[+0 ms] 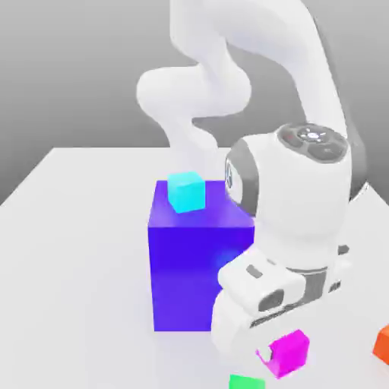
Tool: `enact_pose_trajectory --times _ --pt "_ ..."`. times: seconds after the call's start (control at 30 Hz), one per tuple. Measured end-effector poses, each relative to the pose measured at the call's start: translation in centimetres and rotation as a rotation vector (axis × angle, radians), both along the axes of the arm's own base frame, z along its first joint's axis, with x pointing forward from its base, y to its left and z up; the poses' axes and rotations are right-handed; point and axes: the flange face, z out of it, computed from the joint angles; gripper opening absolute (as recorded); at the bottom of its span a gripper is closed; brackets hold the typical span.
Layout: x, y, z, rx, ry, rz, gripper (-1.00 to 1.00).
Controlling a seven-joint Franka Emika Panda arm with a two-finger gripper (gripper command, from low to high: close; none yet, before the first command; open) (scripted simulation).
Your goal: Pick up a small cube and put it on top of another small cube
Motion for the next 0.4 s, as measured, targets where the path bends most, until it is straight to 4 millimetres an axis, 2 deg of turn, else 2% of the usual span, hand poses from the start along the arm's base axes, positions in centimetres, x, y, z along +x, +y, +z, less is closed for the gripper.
enact_pose_trajectory --times 0.03,0.07,0.23,0.27,0.33,0.4 --pt "0.1 -0.3 -1.4 0.000 0.000 -0.010 -1.00" --pt "0.1 -0.4 -2.4 0.000 0.000 -0.016 1.00" --pt "0.1 -0.4 -2.4 0.000 0.000 -0.016 1.00" --pt "0.1 -0.5 -2.9 -0.001 0.000 -0.018 1.00" --pt "0.2 -0.6 -1.3 -0.001 -0.001 -0.020 1.00" --pt "0.2 -0.6 1.5 -0.001 -0.001 -0.021 1.00"
